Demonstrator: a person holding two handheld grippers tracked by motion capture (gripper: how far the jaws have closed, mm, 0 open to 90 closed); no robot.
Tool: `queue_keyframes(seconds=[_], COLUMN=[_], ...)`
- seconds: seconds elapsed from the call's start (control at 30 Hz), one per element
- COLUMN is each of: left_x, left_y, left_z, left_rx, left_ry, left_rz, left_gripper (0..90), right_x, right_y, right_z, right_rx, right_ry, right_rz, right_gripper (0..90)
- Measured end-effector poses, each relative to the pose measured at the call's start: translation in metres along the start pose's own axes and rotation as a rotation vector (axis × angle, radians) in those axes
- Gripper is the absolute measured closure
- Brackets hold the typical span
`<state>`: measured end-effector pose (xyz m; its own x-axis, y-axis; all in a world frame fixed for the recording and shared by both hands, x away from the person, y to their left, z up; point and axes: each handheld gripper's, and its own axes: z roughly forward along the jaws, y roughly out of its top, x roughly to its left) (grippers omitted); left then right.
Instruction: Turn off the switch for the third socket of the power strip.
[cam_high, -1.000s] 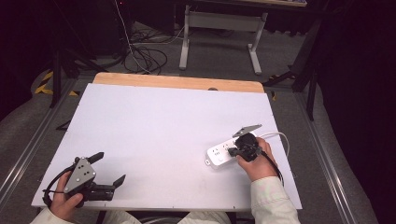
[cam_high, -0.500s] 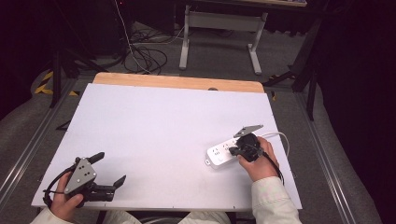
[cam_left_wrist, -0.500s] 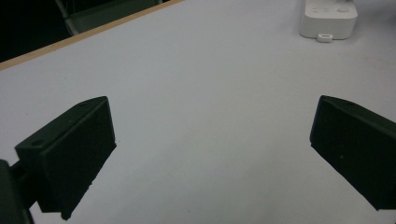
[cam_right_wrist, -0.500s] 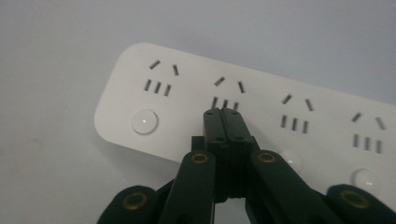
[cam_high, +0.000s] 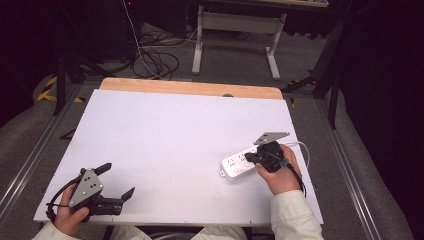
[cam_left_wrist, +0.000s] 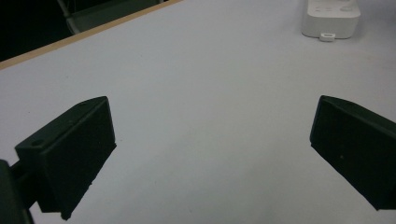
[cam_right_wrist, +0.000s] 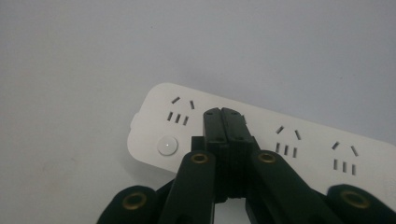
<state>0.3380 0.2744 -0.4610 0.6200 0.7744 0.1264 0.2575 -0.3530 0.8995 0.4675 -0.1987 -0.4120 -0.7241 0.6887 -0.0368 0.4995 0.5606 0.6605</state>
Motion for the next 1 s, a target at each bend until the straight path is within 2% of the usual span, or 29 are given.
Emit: queue_keyframes(seconds=[0.5, 0.6, 0.77, 0.83, 0.93, 0.97, 1.0], left_x=[0.000, 0.000, 0.001, 0.001, 0.001, 0.001, 0.001], left_y=[0.000, 0.000, 0.000, 0.000, 0.000, 0.000, 0.000], left_z=[0.000, 0.000, 0.000, 0.000, -0.001, -0.001, -0.001], left_rx=[-0.001, 0.000, 0.001, 0.000, 0.002, 0.001, 0.000], left_ry=[-0.001, -0.001, -0.004, -0.004, -0.004, -0.002, 0.000], left_rz=[0.002, 0.001, -0.005, -0.006, -0.005, -0.004, -0.003], left_gripper=[0.4, 0.4, 0.4, 0.4, 0.4, 0.4, 0.4], right_x=[0.002, 0.003, 0.003, 0.004, 0.008, 0.010, 0.010], right_y=[0.004, 0.004, 0.006, 0.006, 0.005, 0.003, 0.003], right_z=[-0.007, -0.009, -0.021, -0.023, -0.030, -0.034, -0.034], right_rx=[-0.032, -0.048, -0.143, -0.153, -0.195, -0.215, -0.215], right_ry=[-0.014, -0.015, -0.016, -0.012, 0.000, -0.004, -0.004], right_rz=[-0.001, -0.008, -0.030, -0.030, -0.047, -0.050, -0.050], right_gripper=[90.0, 86.4, 72.0, 69.8, 60.0, 51.0, 51.0])
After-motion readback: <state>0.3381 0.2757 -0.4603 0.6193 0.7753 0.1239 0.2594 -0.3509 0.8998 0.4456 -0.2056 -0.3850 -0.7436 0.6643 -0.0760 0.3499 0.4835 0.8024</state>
